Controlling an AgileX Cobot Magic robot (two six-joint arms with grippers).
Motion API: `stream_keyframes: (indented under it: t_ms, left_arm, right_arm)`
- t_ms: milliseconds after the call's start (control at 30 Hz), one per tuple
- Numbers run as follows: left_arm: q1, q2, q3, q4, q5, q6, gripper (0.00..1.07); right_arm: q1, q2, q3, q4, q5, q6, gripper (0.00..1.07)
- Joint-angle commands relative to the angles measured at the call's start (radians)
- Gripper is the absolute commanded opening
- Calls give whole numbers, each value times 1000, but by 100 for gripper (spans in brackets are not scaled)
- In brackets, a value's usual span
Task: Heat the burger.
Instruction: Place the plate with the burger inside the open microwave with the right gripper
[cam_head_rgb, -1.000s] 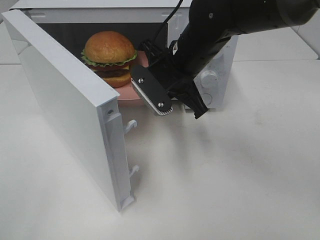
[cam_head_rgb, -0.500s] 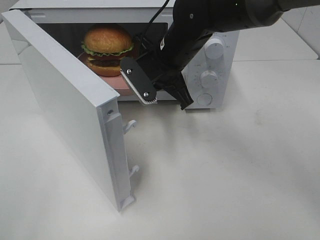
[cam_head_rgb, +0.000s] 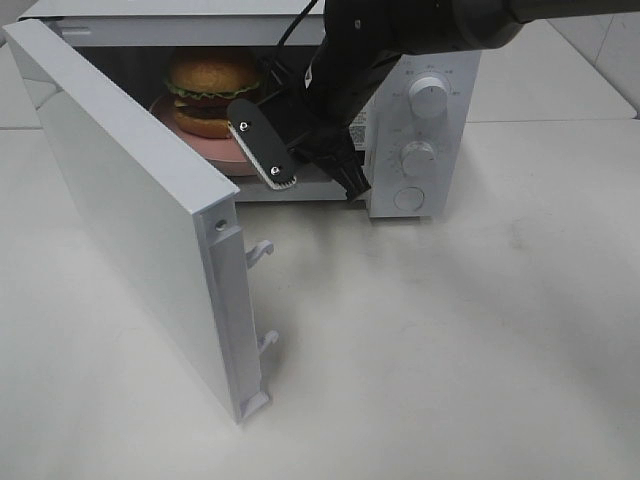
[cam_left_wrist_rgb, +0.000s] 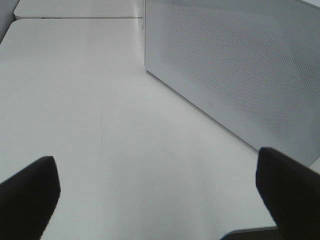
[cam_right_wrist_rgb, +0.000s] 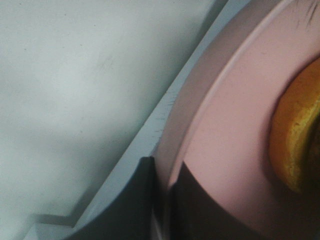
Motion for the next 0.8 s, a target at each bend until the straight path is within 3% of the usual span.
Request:
stream_keyframes:
  t_ms: [33,800]
  left_arm:
    - [-2,-15,-1,-9,-13,-2,100]
    - [-2,-15,-1,-9,-13,-2,100]
  right_arm:
    - [-2,22,-77,-10,-20,40,0]
    - [-2,209,-324,-66,29,146,2]
